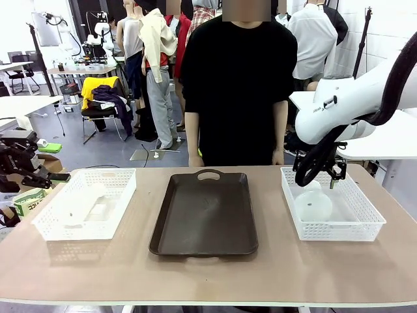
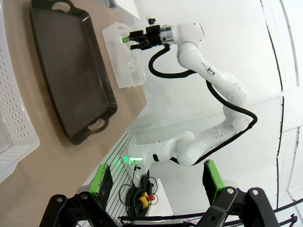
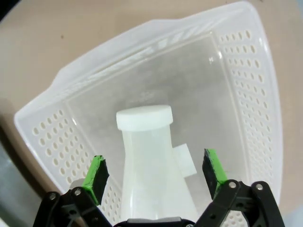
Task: Prepare the laboratory tools.
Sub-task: Pick up the Big flask that the person points to.
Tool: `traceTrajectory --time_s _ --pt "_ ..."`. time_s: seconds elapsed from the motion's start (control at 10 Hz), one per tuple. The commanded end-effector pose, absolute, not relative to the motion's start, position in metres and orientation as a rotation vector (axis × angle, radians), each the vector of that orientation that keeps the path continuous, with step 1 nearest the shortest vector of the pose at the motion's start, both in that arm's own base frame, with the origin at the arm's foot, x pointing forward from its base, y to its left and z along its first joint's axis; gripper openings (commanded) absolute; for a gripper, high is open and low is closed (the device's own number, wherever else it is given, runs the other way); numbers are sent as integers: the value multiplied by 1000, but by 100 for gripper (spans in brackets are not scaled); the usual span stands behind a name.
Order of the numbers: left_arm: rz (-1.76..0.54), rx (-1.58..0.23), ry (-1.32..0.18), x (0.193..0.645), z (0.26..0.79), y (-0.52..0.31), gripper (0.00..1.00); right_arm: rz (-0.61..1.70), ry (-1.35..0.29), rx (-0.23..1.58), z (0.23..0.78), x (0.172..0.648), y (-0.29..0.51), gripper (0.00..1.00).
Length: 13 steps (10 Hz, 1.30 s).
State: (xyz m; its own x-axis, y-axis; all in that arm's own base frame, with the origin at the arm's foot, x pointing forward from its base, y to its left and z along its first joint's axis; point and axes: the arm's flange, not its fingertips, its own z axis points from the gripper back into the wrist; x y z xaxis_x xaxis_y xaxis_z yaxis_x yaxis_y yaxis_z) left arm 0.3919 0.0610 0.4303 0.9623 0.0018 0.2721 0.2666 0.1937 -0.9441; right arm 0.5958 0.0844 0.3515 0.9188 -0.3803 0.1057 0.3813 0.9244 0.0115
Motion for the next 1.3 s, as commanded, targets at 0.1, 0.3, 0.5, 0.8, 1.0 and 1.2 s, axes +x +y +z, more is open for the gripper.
traceTrajectory --time_s 0.1,0.3,0.5,0.8,1.0,1.2 --pt "-193 -1364 -252 390 431 60 100 -408 -136 -29 339 611 86 100" --pt "-193 -1364 -252 390 431 60 100 -420 -134 -27 332 616 90 100" --pt "-193 -1364 -252 390 431 60 100 -434 -127 -26 326 619 93 100" --pt "-193 -1364 -252 390 431 60 100 -430 -101 -29 319 620 94 100" --pt "-193 -1364 -252 390 431 60 100 -422 -87 -41 315 620 94 89" --pt "-193 -1364 -252 390 431 60 100 -418 -94 -53 316 618 96 53"
